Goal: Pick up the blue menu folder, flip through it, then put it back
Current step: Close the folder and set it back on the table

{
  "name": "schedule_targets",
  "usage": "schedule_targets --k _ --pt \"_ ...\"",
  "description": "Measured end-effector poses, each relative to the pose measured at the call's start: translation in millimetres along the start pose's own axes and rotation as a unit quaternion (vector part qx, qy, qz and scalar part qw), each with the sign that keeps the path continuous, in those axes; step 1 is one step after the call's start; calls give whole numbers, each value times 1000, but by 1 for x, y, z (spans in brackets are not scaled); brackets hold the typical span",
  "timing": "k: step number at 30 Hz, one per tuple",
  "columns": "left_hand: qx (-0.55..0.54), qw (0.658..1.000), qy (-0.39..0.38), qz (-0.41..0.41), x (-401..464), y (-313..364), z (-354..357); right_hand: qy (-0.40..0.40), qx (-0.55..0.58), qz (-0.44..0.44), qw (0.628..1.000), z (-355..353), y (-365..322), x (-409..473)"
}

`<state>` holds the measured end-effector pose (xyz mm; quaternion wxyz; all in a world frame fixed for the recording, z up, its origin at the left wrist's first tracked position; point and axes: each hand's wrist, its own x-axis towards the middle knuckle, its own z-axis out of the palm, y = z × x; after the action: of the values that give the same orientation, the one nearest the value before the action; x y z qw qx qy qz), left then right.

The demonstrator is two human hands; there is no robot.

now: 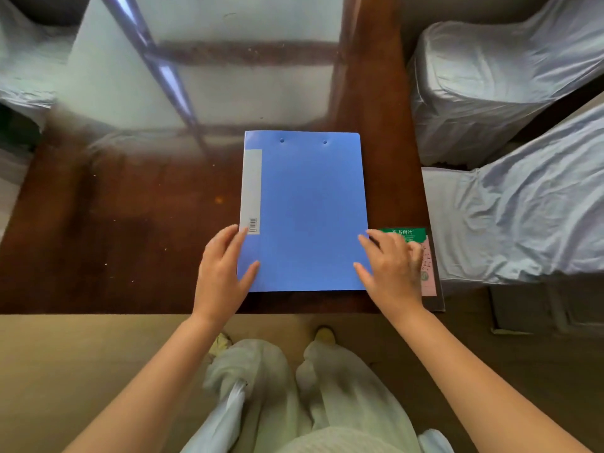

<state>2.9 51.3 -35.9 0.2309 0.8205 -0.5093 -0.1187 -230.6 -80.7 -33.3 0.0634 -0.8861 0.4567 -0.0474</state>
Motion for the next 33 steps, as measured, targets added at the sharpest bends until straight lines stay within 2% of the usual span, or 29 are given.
schedule_targets --k 1,3,6,14,21,33 --pt "30 998 -32 55 -6 1 1 -17 -11 -45 999 0 -1 -6" --pt "81 983 -121 113 -16 4 6 -70 -33 -106 991 3 0 -16" --pt "131 964 -197 120 -24 7 12 -134 -47 -134 981 9 4 -27" --pt "186 953 -188 147 -24 6 15 -172 -34 -166 970 9 15 -29" --pt "183 953 -161 178 -33 7 19 -100 -27 -177 979 10 24 -39" --pt "171 956 -144 190 -39 0 24 -51 -4 -181 982 16 31 -49"
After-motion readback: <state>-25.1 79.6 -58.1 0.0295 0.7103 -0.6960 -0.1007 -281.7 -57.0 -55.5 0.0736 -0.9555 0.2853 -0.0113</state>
